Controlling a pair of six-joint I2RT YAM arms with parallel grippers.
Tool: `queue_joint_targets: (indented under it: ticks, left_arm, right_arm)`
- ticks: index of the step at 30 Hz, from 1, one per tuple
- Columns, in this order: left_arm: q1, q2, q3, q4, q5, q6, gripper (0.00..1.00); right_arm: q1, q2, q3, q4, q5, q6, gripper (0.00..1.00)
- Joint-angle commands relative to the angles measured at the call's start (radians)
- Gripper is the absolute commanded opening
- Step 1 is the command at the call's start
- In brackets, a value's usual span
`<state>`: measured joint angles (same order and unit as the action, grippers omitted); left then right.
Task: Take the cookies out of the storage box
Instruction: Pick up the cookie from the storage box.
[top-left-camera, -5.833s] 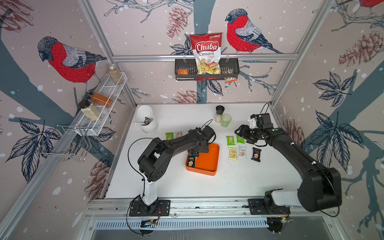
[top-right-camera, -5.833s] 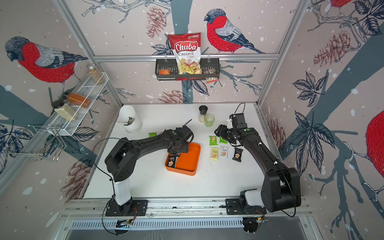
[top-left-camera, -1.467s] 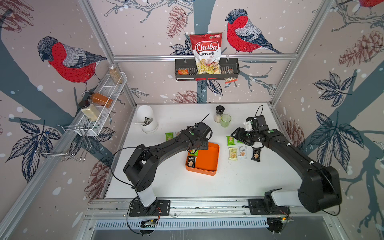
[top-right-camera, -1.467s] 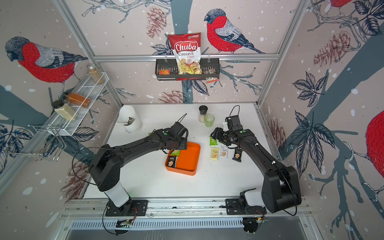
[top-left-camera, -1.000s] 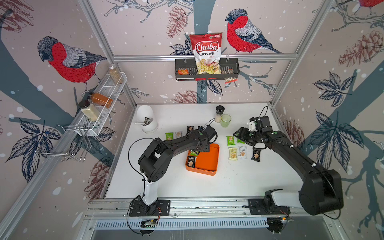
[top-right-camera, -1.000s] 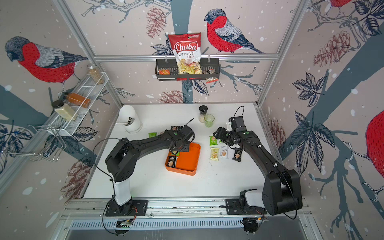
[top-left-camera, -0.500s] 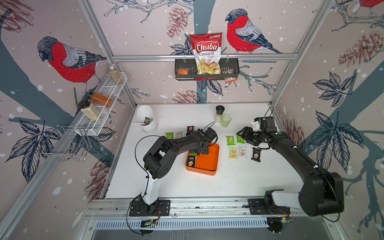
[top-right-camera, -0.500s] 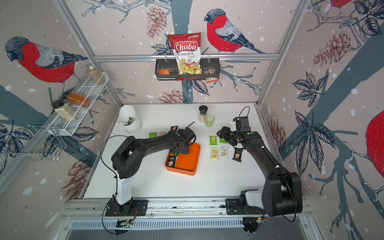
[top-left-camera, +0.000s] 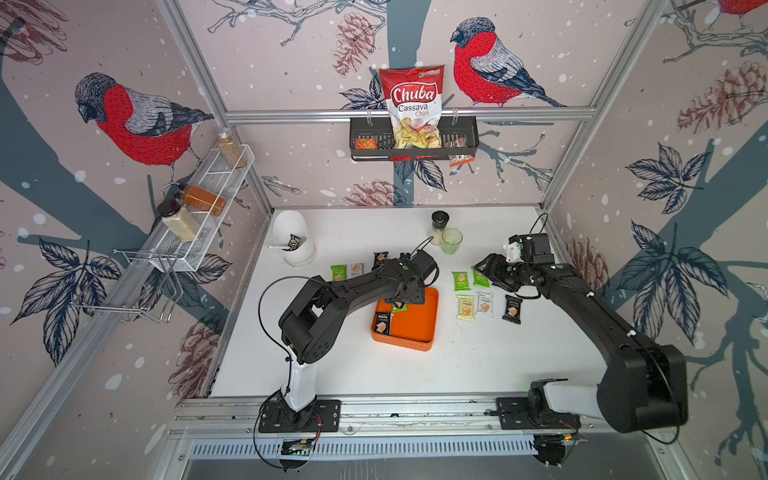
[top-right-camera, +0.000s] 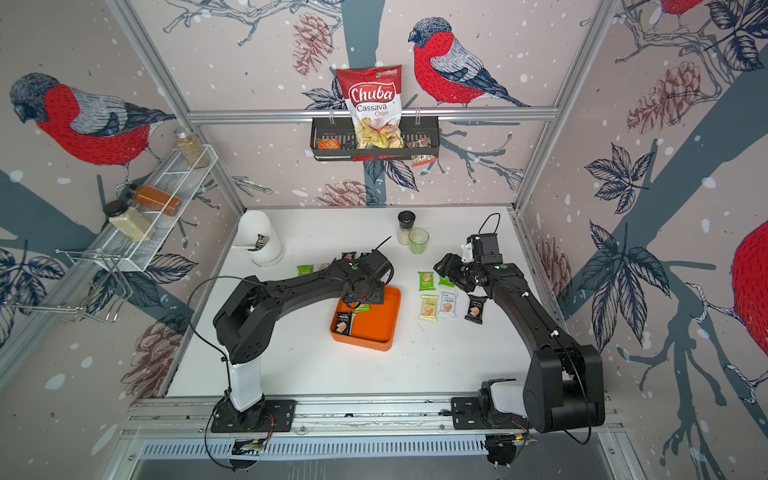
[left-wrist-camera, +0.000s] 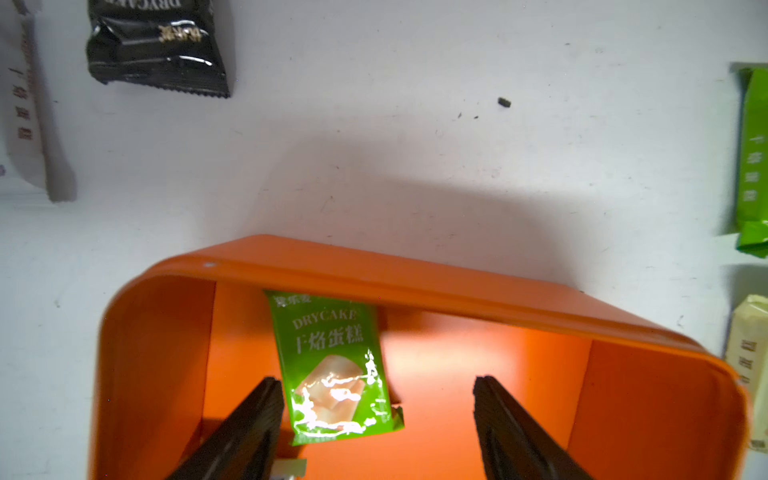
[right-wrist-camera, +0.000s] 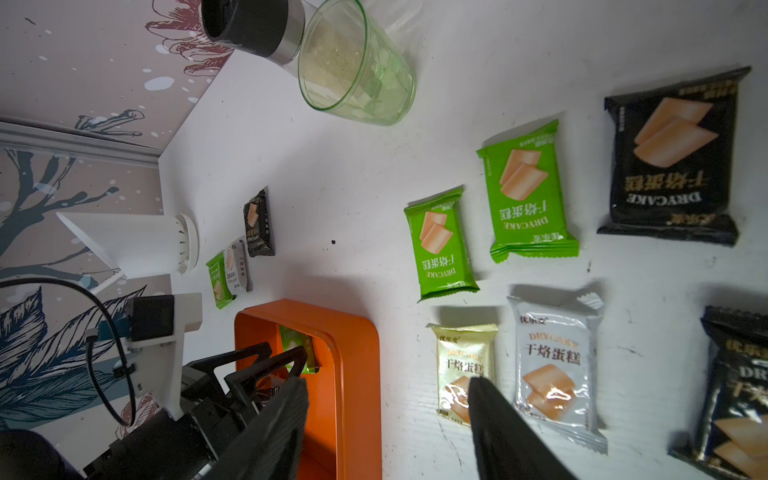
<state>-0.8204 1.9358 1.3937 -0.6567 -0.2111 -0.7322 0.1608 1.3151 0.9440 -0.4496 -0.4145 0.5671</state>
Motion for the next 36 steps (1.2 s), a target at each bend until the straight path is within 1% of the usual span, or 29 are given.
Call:
queue_joint_targets:
  ticks: [1,11,15,18,22,26,28,32,36]
  left_arm:
    - [0.003,0.016,-0.007,-0.022,-0.016,0.003,0.76]
    - [0.011,0.035,-0.04,0.022,-0.026,-0.006,0.76]
    - [0.018,0.038,-0.064,0.05,-0.014,-0.006,0.74]
    - [0.022,0.042,-0.078,0.071,-0.007,-0.003,0.69]
    - [0.023,0.045,-0.084,0.088,-0.001,0.002,0.55]
    - [0.023,0.045,-0.081,0.097,0.011,0.003,0.43]
    - [0.023,0.039,-0.082,0.098,0.018,0.005,0.41]
    - [0.023,0.018,-0.084,0.088,0.025,0.01,0.41]
    - [0.022,-0.033,-0.094,0.086,0.047,0.012,0.4]
  right_arm:
    - [-0.001,-0.013,-0.002,-0.002,-0.007,-0.017,0.67]
    - [-0.015,-0.036,-0.006,-0.019,0.006,-0.021,0.67]
    - [-0.018,-0.045,-0.004,-0.025,0.009,-0.019,0.67]
    - [-0.02,-0.053,-0.005,-0.03,0.015,-0.016,0.67]
    - [-0.026,-0.057,-0.005,-0.047,0.025,-0.018,0.67]
    - [-0.027,-0.084,-0.007,-0.056,0.025,-0.016,0.67]
    - [-0.027,-0.092,-0.009,-0.056,0.025,-0.01,0.67]
    - [-0.026,-0.1,-0.021,-0.046,0.02,0.005,0.67]
    - [-0.016,-0.1,-0.033,-0.027,0.007,0.021,0.67]
